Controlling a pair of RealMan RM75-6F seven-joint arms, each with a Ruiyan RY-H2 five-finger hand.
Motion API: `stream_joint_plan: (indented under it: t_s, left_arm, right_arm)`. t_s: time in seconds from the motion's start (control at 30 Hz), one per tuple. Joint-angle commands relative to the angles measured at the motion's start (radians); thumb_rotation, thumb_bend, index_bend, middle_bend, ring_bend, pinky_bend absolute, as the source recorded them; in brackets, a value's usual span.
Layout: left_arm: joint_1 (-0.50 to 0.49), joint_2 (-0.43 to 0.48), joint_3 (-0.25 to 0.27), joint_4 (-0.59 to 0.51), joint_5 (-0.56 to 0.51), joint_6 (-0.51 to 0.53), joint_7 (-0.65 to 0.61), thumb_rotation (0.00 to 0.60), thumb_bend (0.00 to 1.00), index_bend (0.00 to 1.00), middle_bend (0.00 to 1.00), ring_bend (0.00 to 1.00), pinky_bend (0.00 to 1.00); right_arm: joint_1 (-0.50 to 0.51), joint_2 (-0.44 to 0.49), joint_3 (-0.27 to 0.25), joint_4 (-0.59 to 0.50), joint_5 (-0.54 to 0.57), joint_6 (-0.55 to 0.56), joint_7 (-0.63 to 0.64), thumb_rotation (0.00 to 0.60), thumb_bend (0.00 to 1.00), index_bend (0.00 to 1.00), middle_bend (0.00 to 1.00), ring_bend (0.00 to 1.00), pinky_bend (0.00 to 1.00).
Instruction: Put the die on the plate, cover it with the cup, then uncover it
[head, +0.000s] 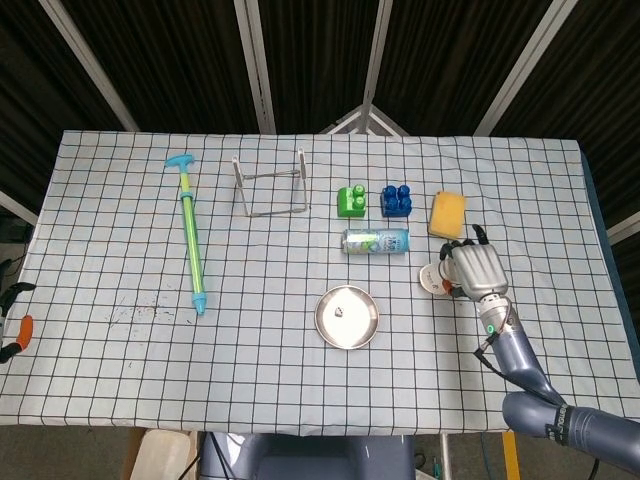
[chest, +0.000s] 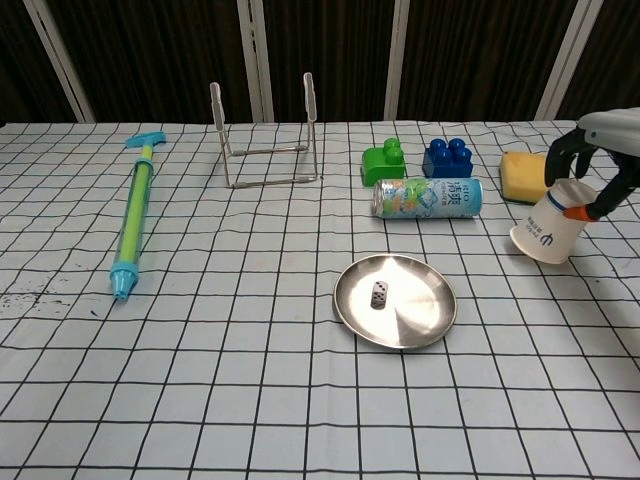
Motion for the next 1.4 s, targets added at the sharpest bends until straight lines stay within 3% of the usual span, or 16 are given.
stream_joint_plan:
  t_s: [0.03, 0.3, 0.53, 0.9, 1.4]
  left_arm:
    - [0.000, 0.001, 0.000, 0.000, 0.000, 0.000, -0.003, 0.600, 0.67, 0.27, 0.00, 0.00, 0.09]
    - [0.002, 0.006, 0.000, 0.001, 0.002, 0.001, -0.018, 0.600, 0.67, 0.27, 0.00, 0.00, 0.09]
    - [0.003, 0.010, 0.002, 0.001, 0.005, -0.001, -0.029, 0.600, 0.67, 0.27, 0.00, 0.00, 0.09]
    - [0.000, 0.008, 0.002, 0.002, 0.005, -0.005, -0.021, 0.600, 0.67, 0.27, 0.00, 0.00, 0.09]
    - [-0.002, 0.008, 0.000, 0.008, -0.001, -0.009, -0.027, 0.600, 0.67, 0.27, 0.00, 0.00, 0.09]
  right_arm:
    - [-0.004, 0.017, -0.002, -0.052, -0.046, 0.035, -0.011, 0.600, 0.40, 0.44, 0.57, 0.34, 0.00]
    - [-0.041, 0.056, -0.059, -0.295, -0.229, 0.200, -0.150, 0.600, 0.41, 0.44, 0.57, 0.34, 0.00]
    - [-0.096, 0.015, -0.128, -0.396, -0.326, 0.298, -0.248, 0.600, 0.41, 0.44, 0.57, 0.34, 0.00]
    - [-0.091, -0.086, -0.139, -0.362, -0.343, 0.270, -0.283, 0.600, 0.41, 0.44, 0.57, 0.34, 0.00]
    - [-0.015, -0.216, -0.059, -0.249, -0.280, 0.164, -0.279, 0.600, 0.40, 0.44, 0.57, 0.34, 0.00]
